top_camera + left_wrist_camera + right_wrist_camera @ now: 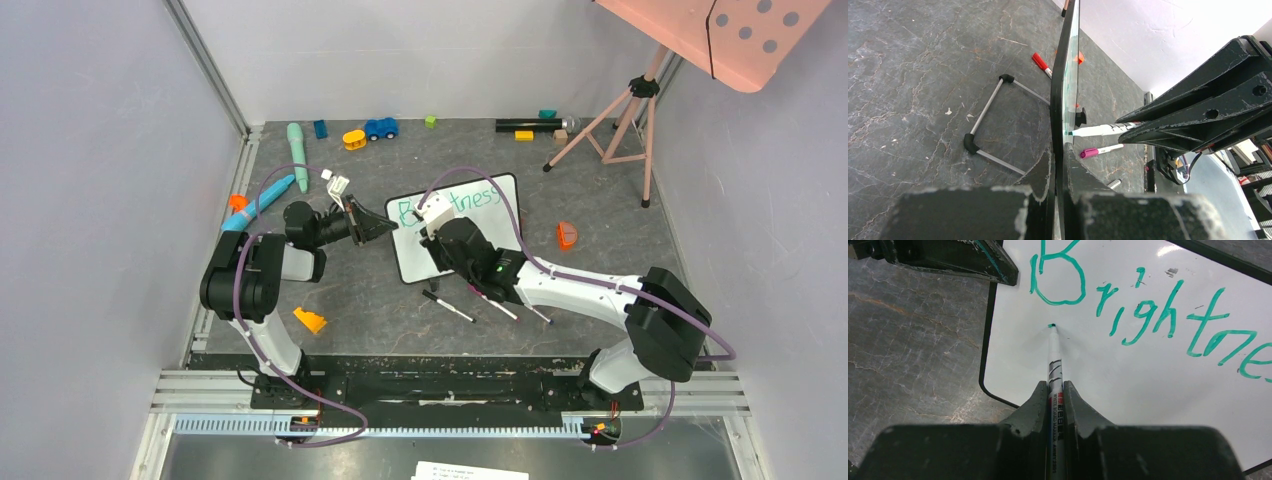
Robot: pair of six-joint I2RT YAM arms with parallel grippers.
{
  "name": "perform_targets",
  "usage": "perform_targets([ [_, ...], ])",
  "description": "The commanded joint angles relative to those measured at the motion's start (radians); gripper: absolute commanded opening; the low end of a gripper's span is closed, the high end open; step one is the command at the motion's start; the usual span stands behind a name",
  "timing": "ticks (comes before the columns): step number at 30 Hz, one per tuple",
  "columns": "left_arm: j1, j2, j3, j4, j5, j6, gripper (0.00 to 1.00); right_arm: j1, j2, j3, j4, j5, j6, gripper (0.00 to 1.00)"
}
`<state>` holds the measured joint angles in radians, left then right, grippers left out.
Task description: Write a sentence on the whiteboard
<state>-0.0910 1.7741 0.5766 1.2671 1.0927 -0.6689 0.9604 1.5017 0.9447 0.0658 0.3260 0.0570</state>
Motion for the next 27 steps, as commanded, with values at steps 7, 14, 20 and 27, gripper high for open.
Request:
perform_targets([
  [7, 0.005, 0.001, 0.002, 0.054, -0.001, 0.044, 0.02, -0.002, -0.003, 0.04, 0.003, -0.017, -0.013, 0.0],
  [14, 0.005, 0.001, 0.007, 0.043, 0.0, 0.048, 0.02, -0.002, -0.077, 0.001, 0.031, -0.023, -0.012, 0.0],
  [20, 0.005, 0.001, 0.007, 0.041, -0.001, 0.048, 0.02, -0.002, -0.091, -0.019, 0.028, -0.032, -0.009, 0.0],
  [27, 0.005, 0.001, 0.006, 0.041, -0.001, 0.048, 0.02, -0.002, -0.057, -0.027, 0.023, -0.035, 0.001, 0.0],
])
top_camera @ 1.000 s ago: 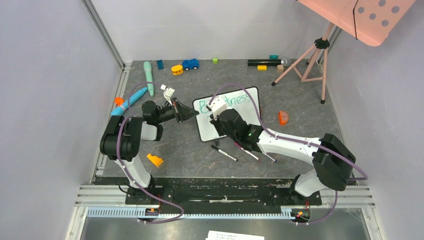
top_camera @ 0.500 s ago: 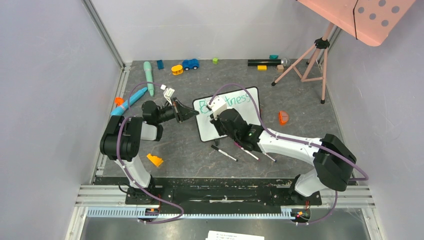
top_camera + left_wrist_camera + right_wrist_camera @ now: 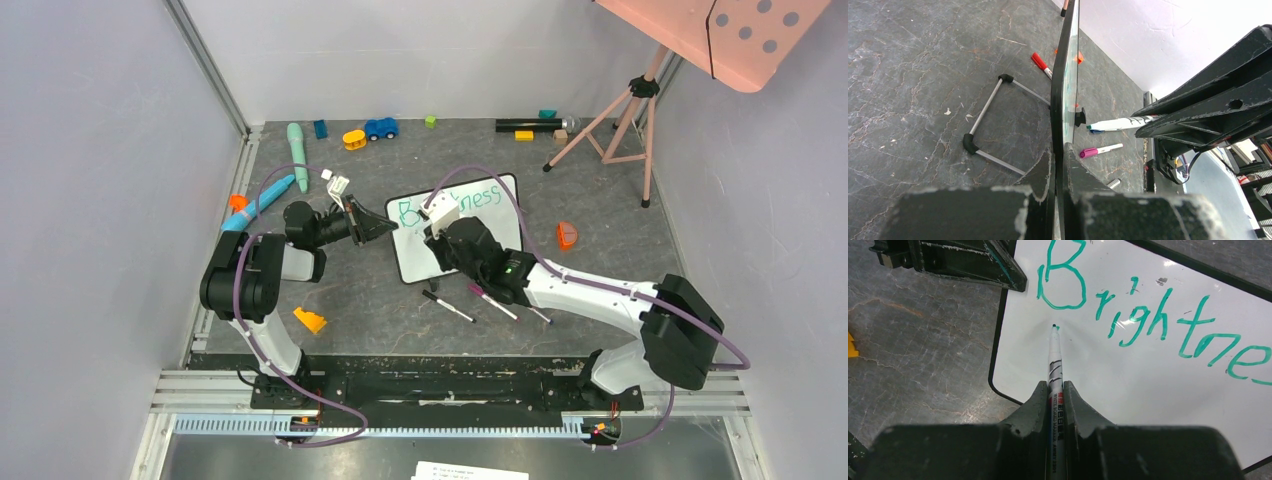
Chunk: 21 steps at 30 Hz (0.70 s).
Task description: Write a sentence on the whiteboard
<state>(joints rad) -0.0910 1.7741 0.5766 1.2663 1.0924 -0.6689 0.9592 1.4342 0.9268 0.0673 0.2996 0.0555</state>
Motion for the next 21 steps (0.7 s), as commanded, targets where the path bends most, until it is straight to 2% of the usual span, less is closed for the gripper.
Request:
perform_targets([
  [1, 0.004, 0.002, 0.007, 0.041, 0.0, 0.048, 0.02, 0.0, 0.014, -0.011, 0.023, -0.008, 0.002, 0.0],
  [21, 0.004, -0.001, 0.007, 0.041, 0.001, 0.05, 0.02, -0.002, 0.064, -0.008, 0.03, 0.008, -0.001, 0.0],
])
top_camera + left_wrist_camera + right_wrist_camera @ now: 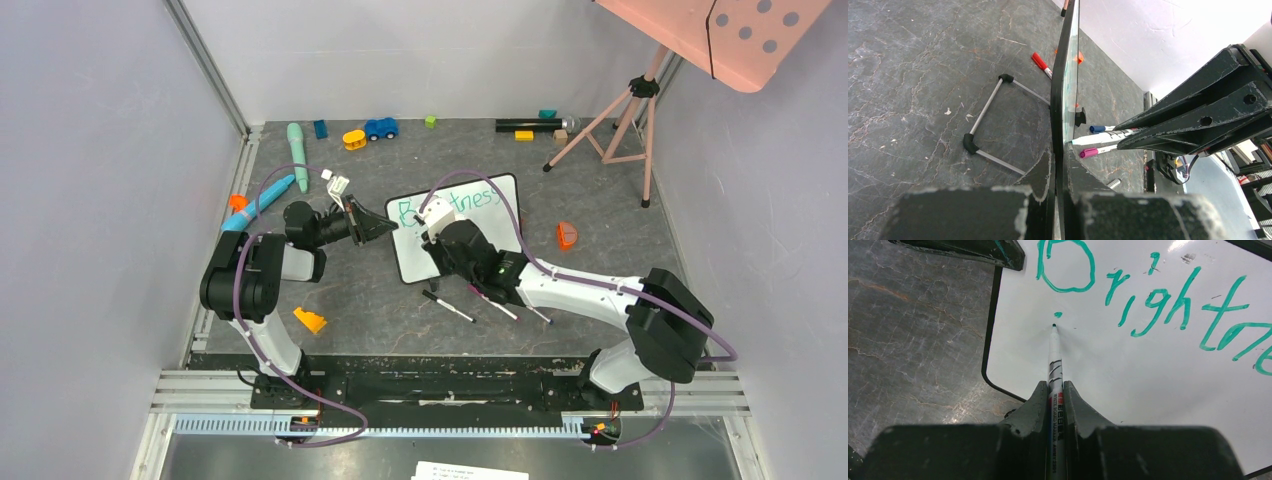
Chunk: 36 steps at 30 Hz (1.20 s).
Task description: Write a sentence on the whiteboard
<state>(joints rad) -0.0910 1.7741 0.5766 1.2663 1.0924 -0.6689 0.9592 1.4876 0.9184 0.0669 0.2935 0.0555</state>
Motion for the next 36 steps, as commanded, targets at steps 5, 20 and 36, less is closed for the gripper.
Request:
perform_targets([
  [5, 0.004, -0.001, 0.009, 0.039, 0.0, 0.05, 0.02, -0.003, 0.014, -0.003, 0.028, 0.019, 0.001, 0.0],
  [20, 0.005, -0.001, 0.007, 0.036, -0.002, 0.052, 0.02, -0.003, -0.019, -0.071, 0.034, -0.011, 0.03, 0.0],
  [36, 0.005, -0.001, 0.008, 0.032, -0.002, 0.055, 0.02, -0.013, -0.09, -0.02, 0.004, -0.026, 0.015, 0.0],
])
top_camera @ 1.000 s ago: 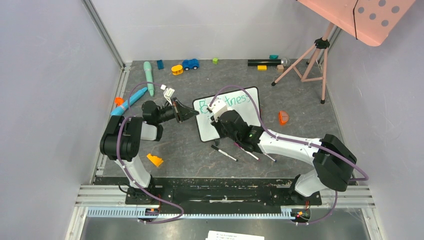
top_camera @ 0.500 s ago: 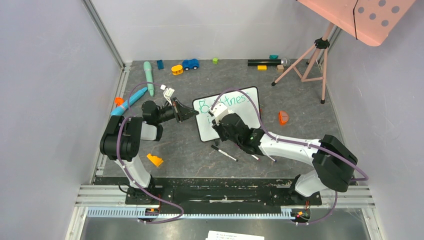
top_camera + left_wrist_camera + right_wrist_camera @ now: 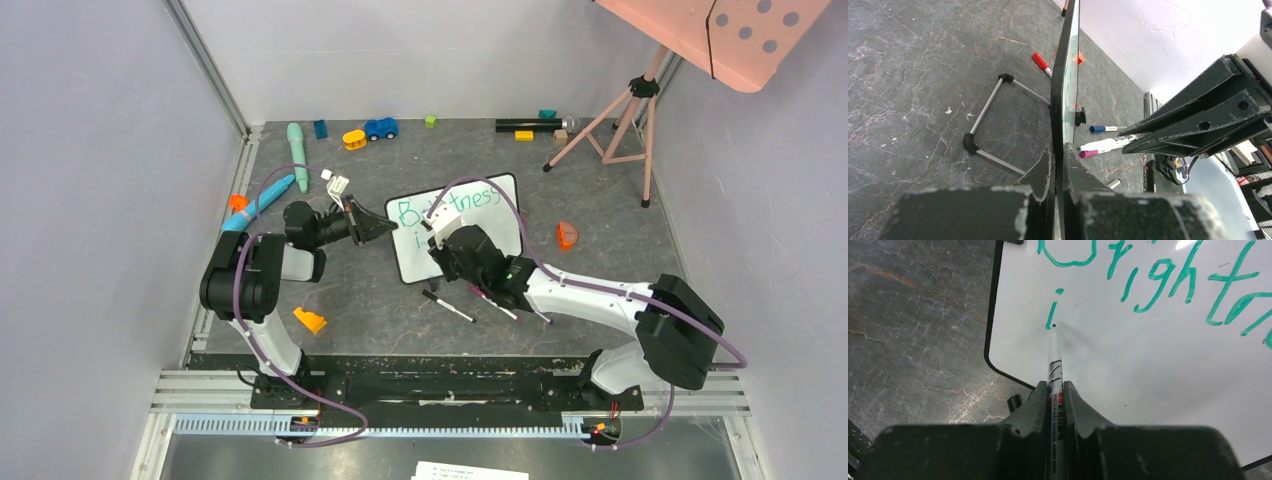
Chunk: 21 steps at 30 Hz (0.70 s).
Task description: Write a sentence on the whiteboard
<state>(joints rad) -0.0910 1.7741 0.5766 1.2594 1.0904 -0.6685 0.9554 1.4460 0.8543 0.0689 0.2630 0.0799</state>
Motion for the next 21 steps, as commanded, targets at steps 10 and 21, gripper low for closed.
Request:
perform_targets([
  [10, 0.003, -0.002, 0.01, 0.038, 0.0, 0.054, 0.02, -0.024, -0.012, 0.073, -0.009, 0.011, -0.015, 0.0],
  [21, 0.004, -0.002, 0.011, 0.033, -0.002, 0.056, 0.02, -0.037, 0.023, 0.083, -0.009, 0.025, -0.019, 0.0],
])
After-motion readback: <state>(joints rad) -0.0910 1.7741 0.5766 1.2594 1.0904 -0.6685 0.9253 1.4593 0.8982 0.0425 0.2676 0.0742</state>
